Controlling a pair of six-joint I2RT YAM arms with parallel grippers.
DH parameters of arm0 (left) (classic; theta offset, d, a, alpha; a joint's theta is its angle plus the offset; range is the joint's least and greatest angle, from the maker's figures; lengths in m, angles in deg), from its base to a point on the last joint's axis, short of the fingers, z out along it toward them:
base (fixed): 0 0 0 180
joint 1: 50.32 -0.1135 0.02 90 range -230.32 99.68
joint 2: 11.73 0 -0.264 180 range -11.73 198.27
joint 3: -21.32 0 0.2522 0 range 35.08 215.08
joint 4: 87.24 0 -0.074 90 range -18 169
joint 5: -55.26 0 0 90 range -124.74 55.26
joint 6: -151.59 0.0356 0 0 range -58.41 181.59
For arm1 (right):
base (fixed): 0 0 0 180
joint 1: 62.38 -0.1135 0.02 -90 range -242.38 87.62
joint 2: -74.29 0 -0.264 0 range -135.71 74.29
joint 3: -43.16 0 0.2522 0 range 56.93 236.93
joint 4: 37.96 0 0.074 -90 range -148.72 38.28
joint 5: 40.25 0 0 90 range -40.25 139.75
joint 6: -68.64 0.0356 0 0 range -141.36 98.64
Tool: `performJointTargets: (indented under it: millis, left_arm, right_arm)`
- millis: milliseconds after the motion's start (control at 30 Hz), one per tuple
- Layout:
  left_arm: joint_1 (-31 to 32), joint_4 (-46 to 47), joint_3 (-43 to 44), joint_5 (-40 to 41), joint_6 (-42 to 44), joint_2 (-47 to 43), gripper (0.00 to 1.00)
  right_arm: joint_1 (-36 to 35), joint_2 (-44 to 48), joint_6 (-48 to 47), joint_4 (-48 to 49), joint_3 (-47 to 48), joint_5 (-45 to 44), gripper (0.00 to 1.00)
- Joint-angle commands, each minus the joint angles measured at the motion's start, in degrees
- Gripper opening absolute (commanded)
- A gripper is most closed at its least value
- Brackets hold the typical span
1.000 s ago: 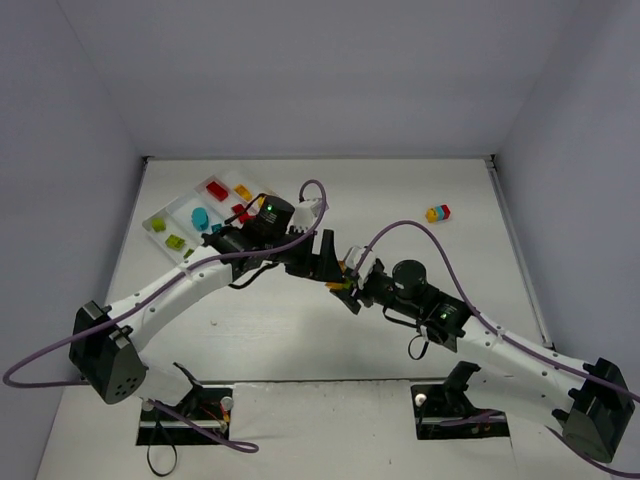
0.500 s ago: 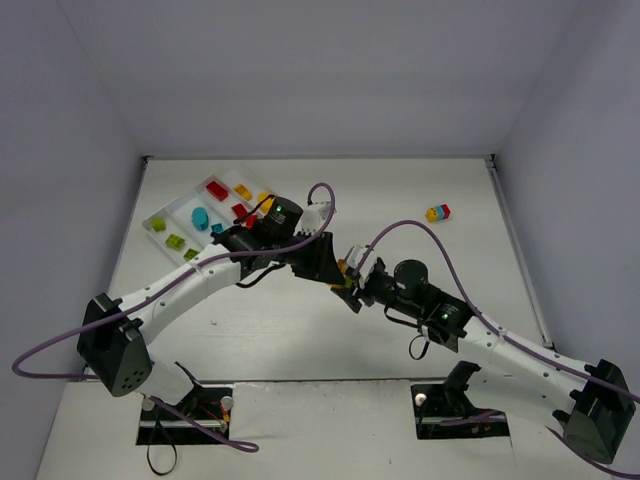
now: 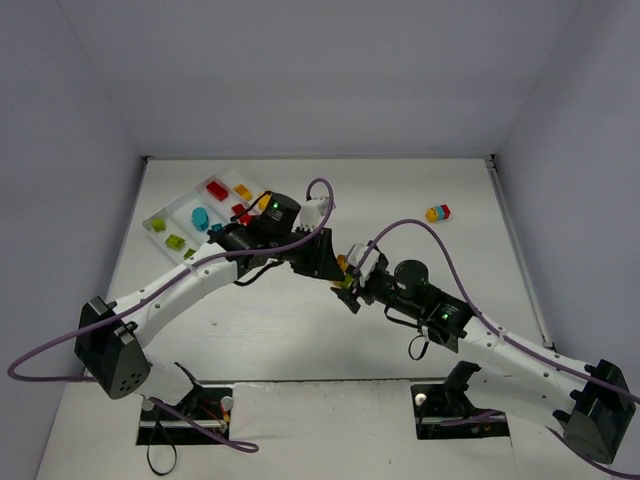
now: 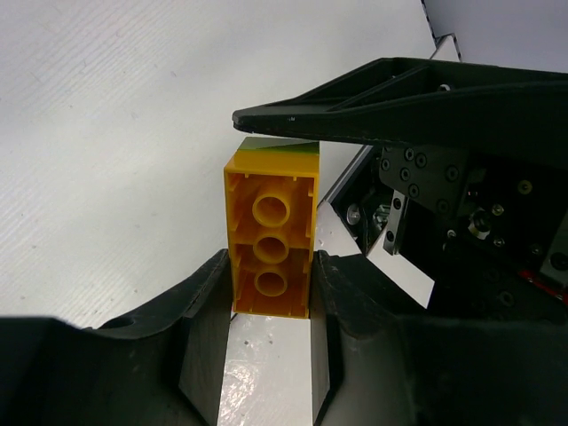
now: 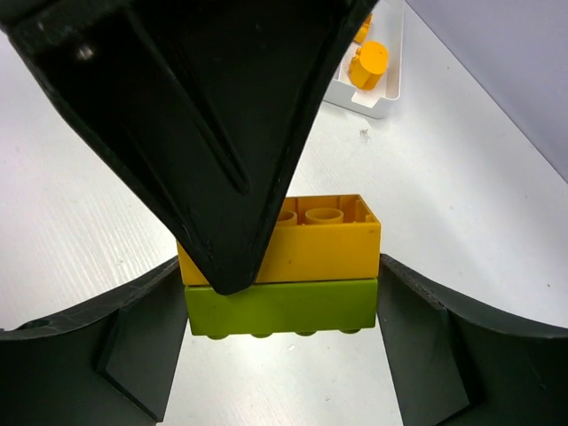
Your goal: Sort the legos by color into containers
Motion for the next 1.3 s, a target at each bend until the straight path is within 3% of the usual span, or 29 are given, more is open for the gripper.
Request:
performJointTargets:
  millis: [0, 267, 567, 933, 1067, 1167, 1267]
  left_arm:
    - [-0.8, 2.2, 3.1, -0.9, 1.1, -3.4, 0.07]
    - [-1.8, 3.0, 1.4, -1.2, 0.7, -3.6, 0.07]
    - [-2.1, 4.3, 0.2, -1.9, -0.4, -3.1, 0.07]
    - [-2.0, 5.9, -1.3, -3.7, -1.5, -2.4, 0.07]
    - [-2.1, 5.9, -1.3, -3.7, -1.6, -2.3, 0.07]
    - [-2.1, 6.1, -1.1, -3.7, -1.7, -2.3, 0.07]
    - [-2.1, 5.6, -0.6, -3.6, -1.6, -2.2, 0.07]
  right_arm:
    - [-0.4, 0.2, 0.4, 3.6, 1.1, -1.5, 0.76]
    - [-0.4, 0.8, 0.6, 3.8, 0.7, -2.9, 0.75]
    - [-0.3, 1.3, 0.6, 4.2, 0.4, -2.8, 0.65]
    - [-0.3, 3.3, 0.7, 5.7, -0.5, -5.1, 0.73]
    - [-0.3, 3.1, 0.6, 5.7, -0.5, -4.5, 0.71]
    - [-0.3, 2.7, 0.6, 5.7, -0.4, -4.4, 0.65]
    - [-0.3, 2.8, 0.5, 5.6, -0.5, -4.5, 0.4]
